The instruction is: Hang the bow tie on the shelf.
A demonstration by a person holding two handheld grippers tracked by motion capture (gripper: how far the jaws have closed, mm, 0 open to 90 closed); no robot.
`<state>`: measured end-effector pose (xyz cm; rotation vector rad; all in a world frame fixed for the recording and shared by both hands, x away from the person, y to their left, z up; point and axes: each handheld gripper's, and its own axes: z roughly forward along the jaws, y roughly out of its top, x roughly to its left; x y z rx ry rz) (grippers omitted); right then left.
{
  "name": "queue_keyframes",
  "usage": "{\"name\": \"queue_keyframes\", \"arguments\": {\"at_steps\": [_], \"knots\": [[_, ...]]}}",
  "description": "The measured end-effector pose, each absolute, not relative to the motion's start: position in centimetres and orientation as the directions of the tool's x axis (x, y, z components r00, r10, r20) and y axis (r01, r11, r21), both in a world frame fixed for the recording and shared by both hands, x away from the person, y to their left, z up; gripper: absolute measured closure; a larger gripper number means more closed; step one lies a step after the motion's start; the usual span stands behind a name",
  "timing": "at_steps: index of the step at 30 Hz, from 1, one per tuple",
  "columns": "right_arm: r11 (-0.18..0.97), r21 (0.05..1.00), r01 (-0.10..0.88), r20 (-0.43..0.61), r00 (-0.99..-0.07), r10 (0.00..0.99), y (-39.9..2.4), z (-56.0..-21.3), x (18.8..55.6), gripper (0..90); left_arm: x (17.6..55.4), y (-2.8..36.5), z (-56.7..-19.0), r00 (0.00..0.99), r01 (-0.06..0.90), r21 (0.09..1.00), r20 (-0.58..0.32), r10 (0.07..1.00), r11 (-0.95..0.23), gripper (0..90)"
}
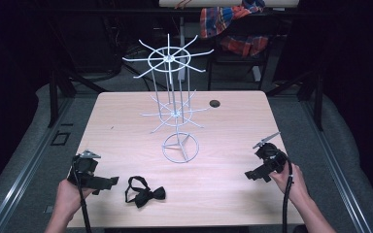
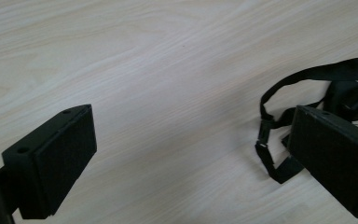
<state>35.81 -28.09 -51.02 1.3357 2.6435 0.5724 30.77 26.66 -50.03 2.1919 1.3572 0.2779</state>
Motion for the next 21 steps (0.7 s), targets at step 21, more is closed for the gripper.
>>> {"name": "queue_keyframes", "arguments": {"at_steps": [21], "knots": [[0.53,0.375,0.76,0.068,-0.593,0.803,-28.1,-51.2,35.9,2.2,29.6,22.4,-49.5,0.621,0.671,0.556,-0.061,0.782,-0.49,9.5]]}}
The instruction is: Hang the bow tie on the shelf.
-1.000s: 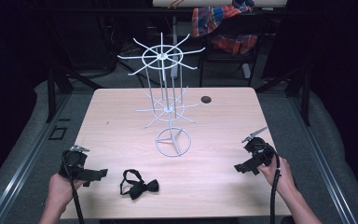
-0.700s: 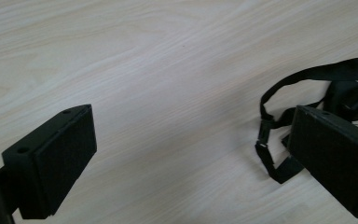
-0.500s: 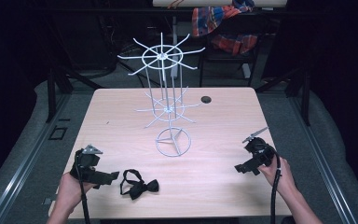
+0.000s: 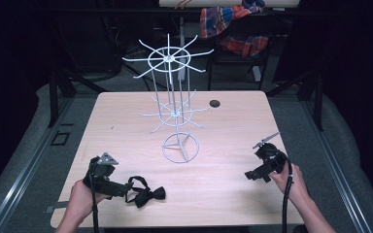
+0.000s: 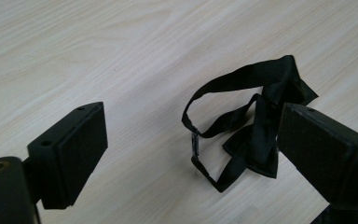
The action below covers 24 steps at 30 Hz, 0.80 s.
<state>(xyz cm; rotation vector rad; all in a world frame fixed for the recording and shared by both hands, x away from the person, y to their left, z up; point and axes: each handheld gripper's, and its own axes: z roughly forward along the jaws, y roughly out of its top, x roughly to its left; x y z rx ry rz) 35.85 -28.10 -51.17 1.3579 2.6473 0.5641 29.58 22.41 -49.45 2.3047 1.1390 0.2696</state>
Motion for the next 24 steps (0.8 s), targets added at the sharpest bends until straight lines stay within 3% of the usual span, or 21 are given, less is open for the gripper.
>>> {"name": "queue_keyframes", "arguments": {"at_steps": [9,13,20,23,24], "knots": [[0.522,0.375,0.766,0.077,-0.587,0.806,-28.1,-51.2,35.9,2.5,29.6,21.4,-49.9,0.644,0.647,0.545,-0.017,0.765,-0.533,16.9],[0.505,0.389,0.771,0.083,-0.575,0.814,-28.0,-51.4,35.8,2.6,29.6,20.9,-50.0,0.655,0.633,0.539,0.009,0.755,-0.556,23.5],[0.516,0.375,0.77,0.075,-0.58,0.811,-28.1,-51.3,35.9,2.7,29.9,20.5,-50.3,0.668,0.618,0.542,0.02,0.743,-0.57,43.4],[0.494,0.394,0.775,0.086,-0.567,0.819,-28.0,-51.5,35.8,2.8,30.0,20.4,-50.4,0.677,0.611,0.545,0.014,0.736,-0.573,47.1],[0.53,0.361,0.768,0.073,-0.589,0.805,-28.1,-51.2,35.9,2.8,30.0,20.3,-50.4,0.678,0.611,0.543,0.017,0.735,-0.576,48.2]]}}
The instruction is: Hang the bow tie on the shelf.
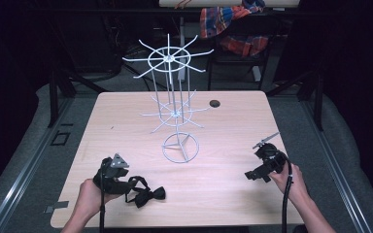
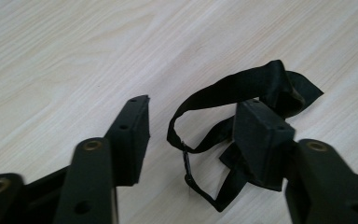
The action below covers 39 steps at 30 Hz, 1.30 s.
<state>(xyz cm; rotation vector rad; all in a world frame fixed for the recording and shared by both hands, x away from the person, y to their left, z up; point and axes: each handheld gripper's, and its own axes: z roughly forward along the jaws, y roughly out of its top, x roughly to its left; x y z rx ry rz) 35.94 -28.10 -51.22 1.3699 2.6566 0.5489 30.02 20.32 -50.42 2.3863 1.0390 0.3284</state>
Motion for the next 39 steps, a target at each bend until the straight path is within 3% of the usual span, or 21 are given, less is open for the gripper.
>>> {"name": "queue_keyframes", "arguments": {"at_steps": [7,11,15,21,29,39], "knots": [[0.517,0.371,0.772,0.083,-0.582,0.809,-28.1,-51.3,35.9,3.0,30.2,19.8,-50.6,0.709,0.594,0.538,0.0,0.705,-0.598,58.6],[0.521,0.365,0.772,0.086,-0.585,0.806,-28.1,-51.3,35.9,3.2,30.2,19.8,-50.6,0.72,0.586,0.552,-0.017,0.694,-0.594,72.3],[0.516,0.368,0.773,0.085,-0.581,0.809,-28.1,-51.3,35.9,3.3,30.2,19.8,-50.5,0.714,0.59,0.562,-0.027,0.7,-0.58,80.5],[0.523,0.364,0.771,0.084,-0.586,0.806,-28.1,-51.3,35.9,3.7,30.1,19.6,-50.5,0.712,0.59,0.564,-0.026,0.702,-0.577,88.3],[0.518,0.371,0.771,0.08,-0.582,0.809,-28.1,-51.4,35.9,3.9,30.1,19.5,-50.5,0.706,0.593,0.559,-0.016,0.708,-0.579,89.8],[0.521,0.369,0.77,0.078,-0.584,0.808,-28.1,-51.4,35.9,4.1,29.2,20.6,-49.2,0.691,0.573,0.624,-0.021,0.722,-0.531,90.0]]}}
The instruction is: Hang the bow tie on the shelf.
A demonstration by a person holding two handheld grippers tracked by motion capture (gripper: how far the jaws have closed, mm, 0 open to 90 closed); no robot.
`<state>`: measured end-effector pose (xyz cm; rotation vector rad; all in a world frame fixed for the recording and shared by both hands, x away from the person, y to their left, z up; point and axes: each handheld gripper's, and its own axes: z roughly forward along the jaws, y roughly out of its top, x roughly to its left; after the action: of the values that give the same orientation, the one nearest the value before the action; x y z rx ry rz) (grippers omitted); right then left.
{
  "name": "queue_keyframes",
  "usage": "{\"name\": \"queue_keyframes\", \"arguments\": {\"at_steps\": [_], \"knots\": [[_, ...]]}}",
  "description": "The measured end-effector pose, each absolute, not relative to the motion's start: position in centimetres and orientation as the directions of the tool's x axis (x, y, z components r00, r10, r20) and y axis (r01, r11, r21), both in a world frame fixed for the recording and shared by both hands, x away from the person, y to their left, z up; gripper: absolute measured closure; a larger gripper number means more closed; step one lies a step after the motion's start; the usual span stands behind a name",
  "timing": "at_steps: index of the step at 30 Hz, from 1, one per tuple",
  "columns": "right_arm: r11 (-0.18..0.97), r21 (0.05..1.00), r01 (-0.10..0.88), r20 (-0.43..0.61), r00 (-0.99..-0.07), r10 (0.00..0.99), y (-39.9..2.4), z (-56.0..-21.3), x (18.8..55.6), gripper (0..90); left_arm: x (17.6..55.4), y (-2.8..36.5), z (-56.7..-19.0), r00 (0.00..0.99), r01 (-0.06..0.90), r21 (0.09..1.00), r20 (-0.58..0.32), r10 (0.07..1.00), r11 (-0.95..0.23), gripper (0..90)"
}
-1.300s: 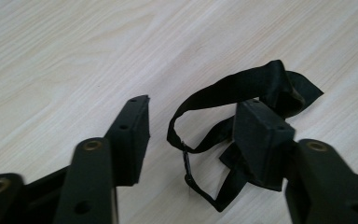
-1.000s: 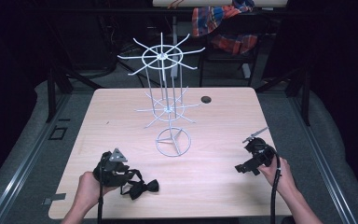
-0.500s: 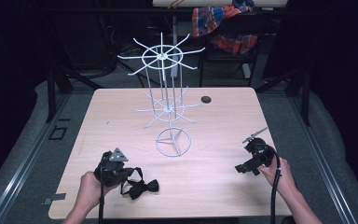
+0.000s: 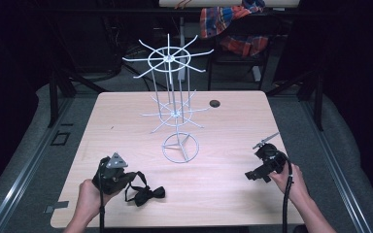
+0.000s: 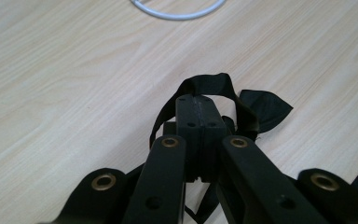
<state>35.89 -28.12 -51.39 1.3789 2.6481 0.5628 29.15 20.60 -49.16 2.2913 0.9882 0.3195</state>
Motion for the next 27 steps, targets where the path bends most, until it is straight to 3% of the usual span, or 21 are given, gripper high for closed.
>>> {"name": "queue_keyframes", "arguments": {"at_steps": [27], "knots": [[0.537,0.357,0.764,0.065,-0.594,0.802,-28.4,-51.2,36.0,4.1,29.0,20.8,-46.0,0.656,0.494,0.72,0.058,0.752,-0.487,90.0]]}}
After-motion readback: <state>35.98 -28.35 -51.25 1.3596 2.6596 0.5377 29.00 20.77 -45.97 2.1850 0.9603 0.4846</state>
